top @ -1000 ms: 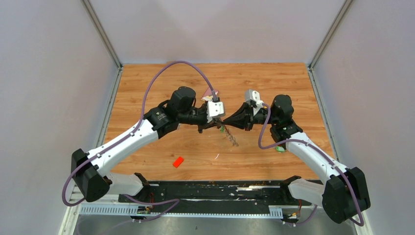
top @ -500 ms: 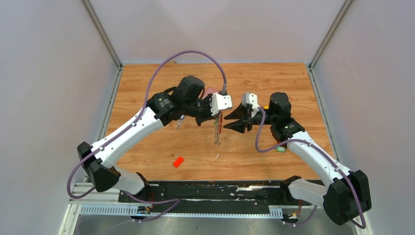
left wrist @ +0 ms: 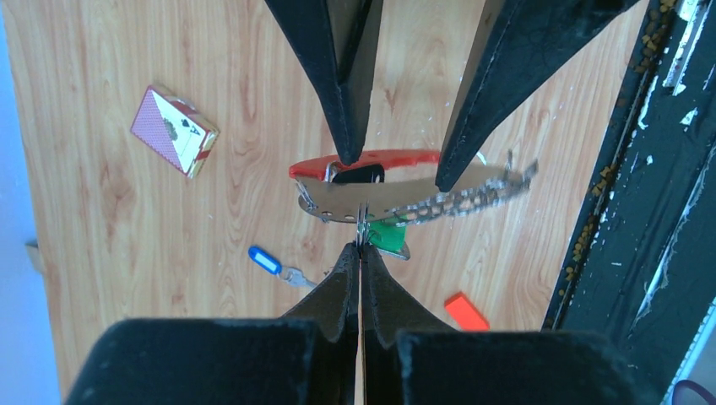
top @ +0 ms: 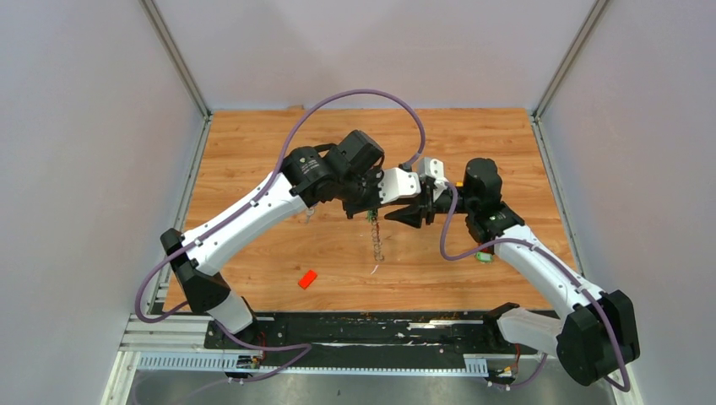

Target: Put the keys on the keyring

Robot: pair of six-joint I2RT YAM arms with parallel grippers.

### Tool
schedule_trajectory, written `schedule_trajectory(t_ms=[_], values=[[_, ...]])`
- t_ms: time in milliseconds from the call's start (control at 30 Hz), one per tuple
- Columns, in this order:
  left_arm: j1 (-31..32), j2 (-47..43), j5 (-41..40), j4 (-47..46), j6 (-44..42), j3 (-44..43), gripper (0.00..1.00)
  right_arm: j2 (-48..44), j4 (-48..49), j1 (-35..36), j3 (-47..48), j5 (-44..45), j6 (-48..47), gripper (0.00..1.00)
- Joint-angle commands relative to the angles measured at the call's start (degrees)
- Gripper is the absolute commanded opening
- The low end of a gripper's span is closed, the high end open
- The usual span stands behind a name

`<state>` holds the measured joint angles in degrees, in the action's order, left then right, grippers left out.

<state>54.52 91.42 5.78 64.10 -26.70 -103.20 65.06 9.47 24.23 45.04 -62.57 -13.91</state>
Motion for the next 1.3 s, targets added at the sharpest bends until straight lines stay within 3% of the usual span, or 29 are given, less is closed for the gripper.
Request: schedule_trajectory(t_ms=[0, 500, 867, 1267], values=[[0.67, -0.05, -1.85, 2.91, 1.67, -3.24, 0.00, 0.15, 5.79, 0.28, 0.35, -1.99, 3.49, 0.37], [0.84, -2.09, 6.69, -1.30, 2.61, -0.33, 0.00, 2.05, 15.66, 1.08, -1.43, -4.55, 13.09, 0.34], [0.84, -3.41, 7.75, -2.39, 2.57, 1.23, 0.00, 3.33, 17.77, 1.17, -1.44, -5.71, 15.85, 0.20], [0.85, -4.49, 7.08, -3.34, 2.35, 2.25, 0.00, 4.56, 16.96, 1.29, -1.10, -6.95, 15.49, 0.21]])
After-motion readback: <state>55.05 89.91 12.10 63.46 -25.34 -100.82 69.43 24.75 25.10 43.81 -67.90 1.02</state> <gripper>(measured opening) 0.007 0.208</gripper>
